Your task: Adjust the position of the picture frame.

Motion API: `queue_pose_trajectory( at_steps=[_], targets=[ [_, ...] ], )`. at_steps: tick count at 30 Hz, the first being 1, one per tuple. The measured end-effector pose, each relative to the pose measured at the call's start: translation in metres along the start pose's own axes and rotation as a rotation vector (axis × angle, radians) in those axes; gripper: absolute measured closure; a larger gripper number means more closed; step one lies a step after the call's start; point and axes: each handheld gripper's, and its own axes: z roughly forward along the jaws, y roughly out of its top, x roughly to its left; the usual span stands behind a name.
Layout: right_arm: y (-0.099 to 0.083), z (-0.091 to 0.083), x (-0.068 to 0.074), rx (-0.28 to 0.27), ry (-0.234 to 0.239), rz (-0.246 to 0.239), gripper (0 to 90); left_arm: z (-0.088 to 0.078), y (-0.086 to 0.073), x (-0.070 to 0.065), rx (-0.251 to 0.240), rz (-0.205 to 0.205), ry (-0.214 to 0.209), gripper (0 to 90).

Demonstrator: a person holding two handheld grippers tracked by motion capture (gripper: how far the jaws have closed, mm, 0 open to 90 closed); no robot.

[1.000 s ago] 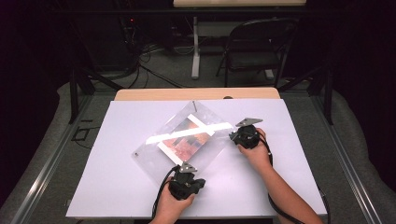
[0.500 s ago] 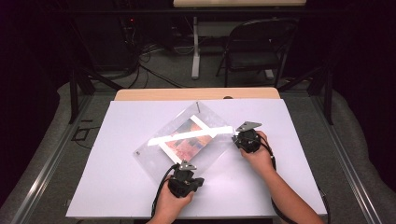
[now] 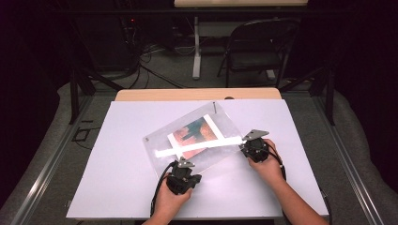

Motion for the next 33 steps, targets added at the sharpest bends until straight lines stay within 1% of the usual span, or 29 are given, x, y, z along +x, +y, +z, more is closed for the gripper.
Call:
queue_pose_trajectory(
  at_steps=[2, 3, 4, 5, 6, 8, 11, 12, 13, 18, 23, 25, 27, 29, 33],
  targets=[
    [-0.001, -0.003, 0.004, 0.001, 0.013, -0.005, 85.5, 0.002, 0.001, 0.005, 0.005, -0.008, 0.011, 90.0],
    [-0.002, -0.003, 0.006, 0.003, 0.016, -0.014, 85.5, 0.003, 0.002, 0.009, 0.011, -0.023, 0.021, 90.0],
    [-0.002, -0.005, 0.010, 0.003, 0.027, -0.021, 85.6, 0.003, 0.002, 0.014, 0.010, -0.034, 0.023, 90.0],
    [-0.001, -0.006, 0.014, 0.005, 0.031, -0.030, 85.6, 0.003, 0.003, 0.018, 0.004, -0.053, 0.022, 90.0],
    [-0.001, -0.006, 0.017, 0.008, 0.038, -0.039, 85.6, 0.002, 0.004, 0.021, 0.008, -0.060, 0.018, 90.0],
    [-0.001, -0.008, 0.024, 0.006, 0.052, -0.045, 85.7, 0.000, 0.007, 0.029, 0.002, -0.073, 0.035, 90.0],
    [0.000, -0.009, 0.032, 0.010, 0.072, -0.068, 85.8, -0.001, 0.010, 0.040, -0.010, -0.118, 0.029, 90.0],
    [0.000, -0.010, 0.036, 0.011, 0.081, -0.078, 85.8, -0.002, 0.011, 0.043, -0.007, -0.126, 0.026, 90.0],
    [0.001, -0.011, 0.039, 0.010, 0.083, -0.082, 85.8, -0.002, 0.013, 0.047, -0.006, -0.131, 0.032, 90.0],
    [0.002, -0.015, 0.055, 0.009, 0.122, -0.100, 85.9, -0.002, 0.022, 0.058, 0.004, -0.138, 0.052, 90.0],
    [0.002, -0.018, 0.074, 0.008, 0.160, -0.104, 85.9, -0.003, 0.029, 0.070, 0.006, -0.160, 0.067, 90.0],
    [0.003, -0.019, 0.081, 0.008, 0.182, -0.111, 85.9, -0.003, 0.031, 0.075, 0.011, -0.169, 0.064, 90.0],
    [0.004, -0.020, 0.090, 0.008, 0.205, -0.118, 85.8, -0.002, 0.033, 0.076, 0.022, -0.149, 0.083, 90.0],
    [0.005, -0.020, 0.098, 0.007, 0.224, -0.115, 85.8, -0.001, 0.035, 0.077, 0.027, -0.139, 0.097, 90.0],
    [0.010, -0.020, 0.110, 0.002, 0.247, -0.096, 85.8, -0.002, 0.038, 0.083, 0.016, -0.149, 0.109, 90.0]
  ],
)
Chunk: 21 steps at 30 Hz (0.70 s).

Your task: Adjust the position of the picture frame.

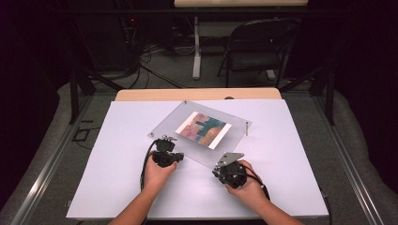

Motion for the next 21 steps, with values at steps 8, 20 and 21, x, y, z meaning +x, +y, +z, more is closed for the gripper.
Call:
queue_pose_trajectory(
  at_steps=[8, 20, 21],
  targets=[
    [0.011, 0.016, 0.021, -0.001, 0.029, -0.003, 85.8, -0.001, 0.000, 0.019, -0.003, -0.036, 0.003, 90.0],
    [0.027, 0.033, 0.038, -0.013, 0.080, -0.009, 85.0, -0.008, -0.008, 0.038, -0.046, -0.084, 0.009, 87.7],
    [0.027, 0.032, 0.036, -0.019, 0.092, -0.007, 83.1, -0.009, -0.009, 0.037, -0.049, -0.085, 0.003, 86.2]
  ],
)
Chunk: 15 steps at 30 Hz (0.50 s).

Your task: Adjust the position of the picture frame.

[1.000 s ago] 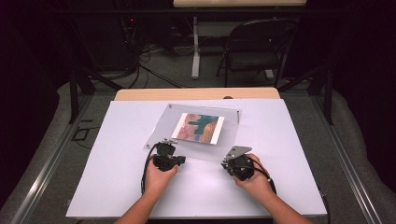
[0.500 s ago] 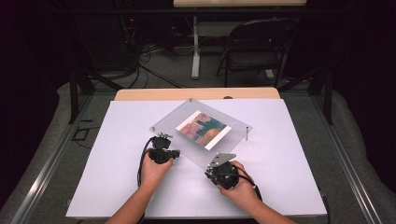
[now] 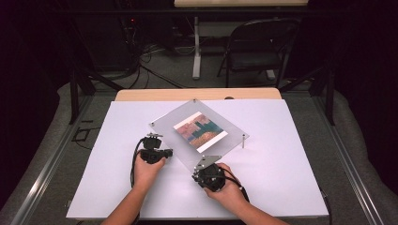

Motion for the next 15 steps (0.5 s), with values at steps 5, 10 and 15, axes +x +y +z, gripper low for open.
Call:
queue_pose_trajectory(
  at_steps=[5, 10, 15],
  targets=[
    [-0.003, -0.015, -0.003, -0.028, 0.018, 0.004, 74.0, -0.009, -0.010, -0.006, -0.021, 0.010, -0.017, 75.7],
    [-0.015, -0.036, -0.009, -0.052, 0.000, 0.010, 70.2, -0.022, -0.025, -0.016, -0.031, 0.049, -0.017, 66.7],
    [-0.028, -0.065, -0.027, -0.101, -0.062, 0.047, 66.1, -0.038, -0.039, -0.026, -0.058, 0.059, -0.045, 58.8]
  ],
)
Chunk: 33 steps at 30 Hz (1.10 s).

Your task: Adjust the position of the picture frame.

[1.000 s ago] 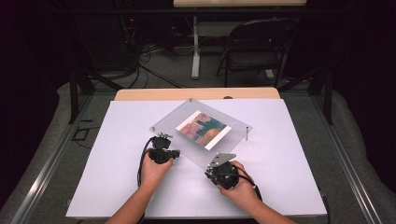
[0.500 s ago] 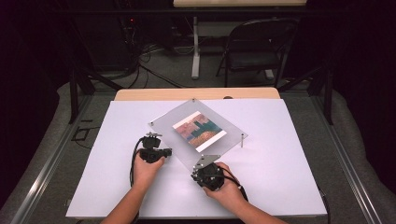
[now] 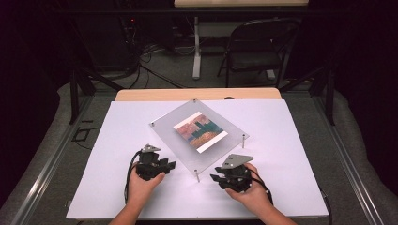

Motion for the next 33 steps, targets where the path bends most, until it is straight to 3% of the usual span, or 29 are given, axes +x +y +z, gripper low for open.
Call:
queue_pose_trajectory(
  at_steps=[5, 9, 10, 11, 13, 14, 17, 20, 26, 33],
  targets=[
    [-0.005, -0.015, -0.029, -0.024, -0.088, 0.042, 65.8, -0.008, -0.009, -0.013, -0.011, 0.026, -0.029, 55.6],
    [-0.011, -0.019, -0.057, -0.026, -0.154, 0.090, 64.9, -0.008, -0.018, -0.034, -0.009, 0.077, -0.059, 54.4],
    [-0.011, -0.019, -0.057, -0.026, -0.154, 0.090, 64.9, -0.008, -0.018, -0.034, -0.009, 0.077, -0.059, 54.3],
    [-0.014, -0.021, -0.070, -0.026, -0.184, 0.115, 64.6, -0.007, -0.020, -0.041, -0.002, 0.095, -0.077, 53.9],
    [-0.015, -0.022, -0.074, -0.023, -0.194, 0.121, 64.3, -0.006, -0.021, -0.044, -0.003, 0.102, -0.080, 53.9],
    [-0.019, -0.023, -0.085, -0.025, -0.217, 0.138, 64.1, -0.004, -0.023, -0.050, 0.006, 0.114, -0.096, 53.7],
    [-0.022, -0.023, -0.093, -0.018, -0.231, 0.148, 64.0, 0.000, -0.024, -0.055, 0.017, 0.126, -0.104, 53.4],
    [-0.028, -0.020, -0.111, -0.002, -0.263, 0.183, 63.4, 0.009, -0.026, -0.065, 0.022, 0.149, -0.119, 53.4],
    [-0.030, -0.010, -0.132, -0.003, -0.258, 0.223, 61.8, 0.021, -0.024, -0.076, 0.031, 0.168, -0.143, 56.0],
    [-0.025, 0.007, -0.139, 0.001, -0.233, 0.224, 61.4, 0.035, -0.019, -0.083, 0.024, 0.172, -0.108, 64.1]
  ],
)
